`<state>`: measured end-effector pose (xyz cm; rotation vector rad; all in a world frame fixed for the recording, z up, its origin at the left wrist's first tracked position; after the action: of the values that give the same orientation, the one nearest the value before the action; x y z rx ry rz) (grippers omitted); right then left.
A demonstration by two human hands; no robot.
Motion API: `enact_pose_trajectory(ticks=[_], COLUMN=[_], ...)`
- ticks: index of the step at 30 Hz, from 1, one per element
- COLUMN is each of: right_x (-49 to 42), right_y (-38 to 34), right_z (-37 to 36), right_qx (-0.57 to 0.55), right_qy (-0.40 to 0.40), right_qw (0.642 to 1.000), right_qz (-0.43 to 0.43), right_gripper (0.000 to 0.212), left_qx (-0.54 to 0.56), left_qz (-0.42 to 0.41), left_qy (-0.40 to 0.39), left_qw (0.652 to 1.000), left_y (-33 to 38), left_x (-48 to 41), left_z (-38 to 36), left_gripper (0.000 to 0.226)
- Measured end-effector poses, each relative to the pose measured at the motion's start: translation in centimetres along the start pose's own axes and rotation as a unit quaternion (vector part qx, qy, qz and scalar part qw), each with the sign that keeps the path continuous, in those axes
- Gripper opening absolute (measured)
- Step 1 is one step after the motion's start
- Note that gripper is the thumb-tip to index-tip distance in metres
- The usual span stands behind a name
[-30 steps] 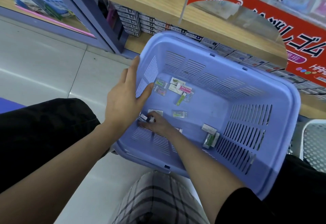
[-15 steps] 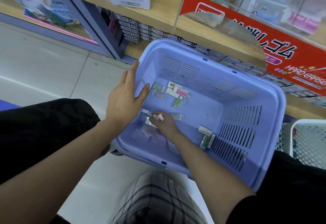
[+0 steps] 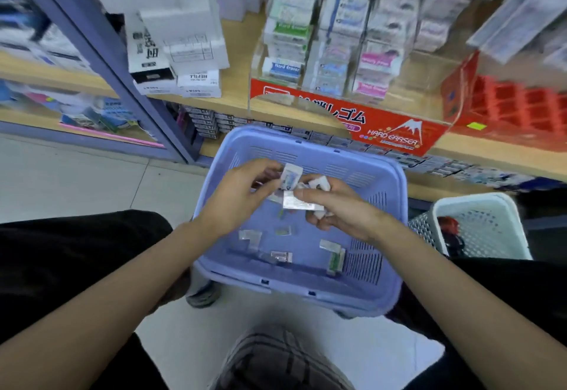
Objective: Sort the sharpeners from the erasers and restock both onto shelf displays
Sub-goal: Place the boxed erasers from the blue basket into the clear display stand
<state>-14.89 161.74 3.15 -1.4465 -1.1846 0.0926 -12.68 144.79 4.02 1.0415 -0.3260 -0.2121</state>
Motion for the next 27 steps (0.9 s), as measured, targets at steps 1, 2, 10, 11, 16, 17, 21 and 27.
enact_pose_trajectory(ticks=[1, 2, 10, 11, 16, 17, 21, 27], right_x=[1.0, 2.0, 7.1, 7.0, 6.4, 6.5, 6.6, 5.5], right_y=[-1.3, -2.4, -8.6, -9.2, -11.9, -12.3, -13.3, -12.9], right_z=[-0.2, -0.3, 1.2, 1.5, 2.1, 2.4, 2.8, 3.3], right_qx=[0.023, 0.04, 0.107, 0.104, 0.138, 0.132, 0.221, 0.361], right_qy=[-0.004, -0.011, 0.064, 0.092, 0.126, 0.136, 0.169, 0.243], right_qw=[1.0, 0.999, 0.99, 0.985, 0.958, 0.954, 0.928, 0.863], right_qz=[0.0, -0.001, 0.067, 0.102, 0.216, 0.234, 0.247, 0.259], right_gripper=[0.01, 0.016, 0.032, 0.033, 0.019, 0.021, 0.037, 0.031], left_qx=[0.024, 0.054, 0.286, 0.288, 0.234, 0.223, 0.181, 0.25], left_qz=[0.002, 0.005, 0.099, 0.101, 0.062, 0.047, 0.026, 0.051], left_qy=[-0.012, -0.03, -0.086, -0.074, -0.046, -0.039, -0.068, -0.072], left_qw=[1.0, 0.998, 0.949, 0.95, 0.969, 0.973, 0.981, 0.964], left_y=[1.0, 2.1, 7.0, 7.3, 10.6, 11.3, 12.6, 11.7], left_x=[-0.3, -0.6, -3.0, -3.4, -5.5, -5.9, -7.1, -8.7], left_z=[0.4, 0.7, 4.2, 4.4, 5.9, 6.5, 7.2, 5.9], left_gripper=[0.015, 0.01, 0.005, 0.004, 0.014, 0.019, 0.021, 0.029])
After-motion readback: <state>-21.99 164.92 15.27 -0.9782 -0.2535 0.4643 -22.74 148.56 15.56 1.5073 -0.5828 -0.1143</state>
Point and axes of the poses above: each hand's wrist, its own x-axis away from the middle knuckle, its own z-axis out of the back of the hand, y = z × x, the point moved 3 cm from there along -x, towards the middle knuckle, and after that the axes turned 12 degrees about -y, right-handed, at the moved point
